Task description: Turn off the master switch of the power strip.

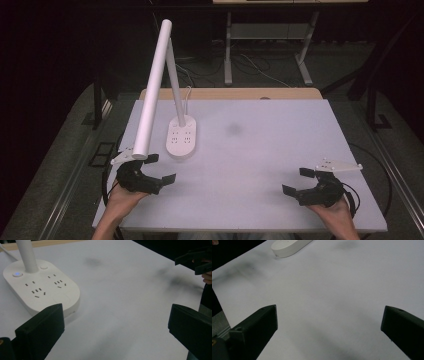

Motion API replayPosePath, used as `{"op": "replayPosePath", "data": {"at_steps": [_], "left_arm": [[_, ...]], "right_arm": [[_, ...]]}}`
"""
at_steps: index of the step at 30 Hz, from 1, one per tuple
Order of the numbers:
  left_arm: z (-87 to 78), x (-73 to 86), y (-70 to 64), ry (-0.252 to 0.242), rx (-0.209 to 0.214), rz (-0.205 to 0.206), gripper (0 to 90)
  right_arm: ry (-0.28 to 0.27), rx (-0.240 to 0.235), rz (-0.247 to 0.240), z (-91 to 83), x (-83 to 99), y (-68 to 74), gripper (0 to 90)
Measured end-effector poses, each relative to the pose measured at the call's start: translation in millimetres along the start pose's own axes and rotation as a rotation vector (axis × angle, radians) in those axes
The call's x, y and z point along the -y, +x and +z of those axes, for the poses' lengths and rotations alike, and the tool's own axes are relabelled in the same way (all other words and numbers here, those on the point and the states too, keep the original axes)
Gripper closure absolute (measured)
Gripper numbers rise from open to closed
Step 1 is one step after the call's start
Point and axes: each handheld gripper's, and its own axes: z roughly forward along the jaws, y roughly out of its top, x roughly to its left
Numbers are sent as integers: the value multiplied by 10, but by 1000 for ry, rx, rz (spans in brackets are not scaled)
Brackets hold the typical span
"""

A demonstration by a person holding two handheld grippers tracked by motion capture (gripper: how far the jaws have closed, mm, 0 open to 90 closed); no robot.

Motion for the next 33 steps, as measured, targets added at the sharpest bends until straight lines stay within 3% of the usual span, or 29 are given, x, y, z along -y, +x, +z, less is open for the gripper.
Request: {"op": "replayPosePath", "data": {"at_steps": [10,33], "left_arm": [[-7,-51,86,5,-7,-13,0],[-37,-289,312,35,-37,-1,0]], "right_arm": [[-1,-3,0,4,2,-4,1],[-3,6,-7,15,5,-17,1]]}}
